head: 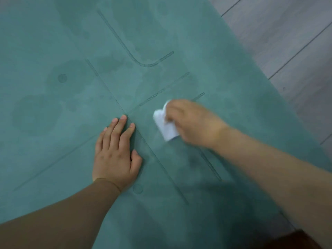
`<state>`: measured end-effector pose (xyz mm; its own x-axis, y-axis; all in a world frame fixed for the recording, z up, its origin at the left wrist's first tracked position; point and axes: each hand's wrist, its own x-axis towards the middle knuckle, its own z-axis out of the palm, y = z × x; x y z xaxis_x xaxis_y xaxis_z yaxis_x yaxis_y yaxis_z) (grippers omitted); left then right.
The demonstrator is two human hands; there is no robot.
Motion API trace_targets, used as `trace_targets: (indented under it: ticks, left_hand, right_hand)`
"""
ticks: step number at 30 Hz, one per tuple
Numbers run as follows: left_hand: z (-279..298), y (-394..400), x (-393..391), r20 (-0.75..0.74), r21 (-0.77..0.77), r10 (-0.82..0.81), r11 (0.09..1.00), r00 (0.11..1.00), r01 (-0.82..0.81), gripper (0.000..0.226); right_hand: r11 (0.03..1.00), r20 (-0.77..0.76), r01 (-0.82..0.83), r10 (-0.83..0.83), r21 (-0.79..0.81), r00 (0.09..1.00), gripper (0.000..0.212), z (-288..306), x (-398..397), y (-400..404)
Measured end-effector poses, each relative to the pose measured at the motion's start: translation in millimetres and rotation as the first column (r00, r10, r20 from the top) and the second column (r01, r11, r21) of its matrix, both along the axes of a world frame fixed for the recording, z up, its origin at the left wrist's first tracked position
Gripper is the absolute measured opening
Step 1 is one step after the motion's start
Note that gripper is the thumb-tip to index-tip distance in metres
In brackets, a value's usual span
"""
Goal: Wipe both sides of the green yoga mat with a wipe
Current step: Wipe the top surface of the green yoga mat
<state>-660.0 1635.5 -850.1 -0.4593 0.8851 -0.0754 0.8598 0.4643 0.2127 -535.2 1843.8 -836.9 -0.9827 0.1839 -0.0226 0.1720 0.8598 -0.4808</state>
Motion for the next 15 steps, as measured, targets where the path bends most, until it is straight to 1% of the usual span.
trace_targets:
  ticks: [1, 2, 3, 4, 5, 6, 7, 8, 9, 10, 11, 12, 13, 14, 15]
  left_hand:
    - [0, -1, 0, 0.001, -0.007, 0.002, 1.000, 1.000, -0.002, 0.063]
    - [1, 0, 0, 0.000, -0.010, 0.003, 1.000, 1.000, -0.003, 0.063]
    - [1, 0, 0, -0.002, -0.012, 0.003, 1.000, 1.000, -0.003, 0.063]
    - [1, 0, 0, -0.004, -0.013, 0.003, 1.000, 1.000, -0.003, 0.063]
    - [1, 0, 0, -0.004, -0.015, 0.005, 1.000, 1.000, -0.005, 0.063]
    - [1, 0, 0, -0.002, -0.016, 0.008, 1.000, 1.000, -0.008, 0.063]
    - [1, -1, 0, 0.000, -0.017, 0.009, 1.000, 1.000, -0.009, 0.063]
    - [1, -1, 0, 0.001, -0.018, 0.008, 1.000, 1.000, -0.008, 0.063]
    - [1, -1, 0, 0.000, -0.017, 0.004, 1.000, 1.000, -0.004, 0.064]
    - [1, 0, -1, -0.002, -0.016, 0.000, 1.000, 1.000, 0.000, 0.063]
    - [0, 0, -2, -0.004, -0.014, -0.004, 1.000, 1.000, 0.004, 0.063]
    - [-1, 0, -2, -0.007, -0.015, -0.008, 1.000, 1.000, 0.008, 0.063]
    - [-1, 0, -1, -0.005, -0.019, -0.009, 1.000, 1.000, 0.009, 0.063]
    - [-1, 0, -1, -0.001, -0.021, -0.006, 1.000, 1.000, 0.006, 0.064]
    - [0, 0, -1, 0.004, -0.019, 0.000, 1.000, 1.000, 0.000, 0.064]
  right_hand:
    - [0.969, -0.014, 0.243, -0.242, 0.046, 0.970, 0.025, -5, 4, 35]
    - [0.858, -0.021, 0.509, -0.509, 0.071, 0.860, 0.025, -2, 8, 68]
    - [0.678, -0.031, 0.731, -0.732, 0.075, 0.681, 0.026, 1, 14, 91]
    - [0.486, -0.050, 0.872, -0.871, 0.051, 0.488, 0.027, 4, 16, 101]
    - [0.357, -0.058, 0.934, -0.932, 0.000, 0.357, 0.027, 6, 13, 97]
    - [0.325, -0.033, 0.945, -0.945, -0.022, 0.324, 0.026, 6, 7, 78]
    - [0.409, -0.014, 0.912, -0.912, -0.008, 0.409, 0.025, 3, 1, 50]
    - [0.575, -0.029, 0.818, -0.818, -0.018, 0.575, 0.026, 0, -4, 16]
    - [0.776, -0.052, 0.630, -0.631, -0.037, 0.774, 0.028, -2, -8, -23]
    - [0.927, -0.072, 0.372, -0.374, -0.046, 0.925, 0.030, -1, -6, -61]
    - [0.990, -0.089, 0.136, -0.138, -0.028, 0.986, 0.031, 2, 3, -84]
    - [0.999, -0.078, -0.044, 0.046, 0.029, 0.996, 0.030, 1, 15, -85]
    - [0.992, -0.045, -0.115, 0.117, 0.044, 0.992, 0.029, 2, 24, -70]
    - [0.997, -0.016, -0.067, 0.068, 0.031, 0.998, 0.030, 1, 29, -47]
    - [0.997, -0.001, 0.082, -0.082, 0.010, 0.997, 0.029, 2, 33, -19]
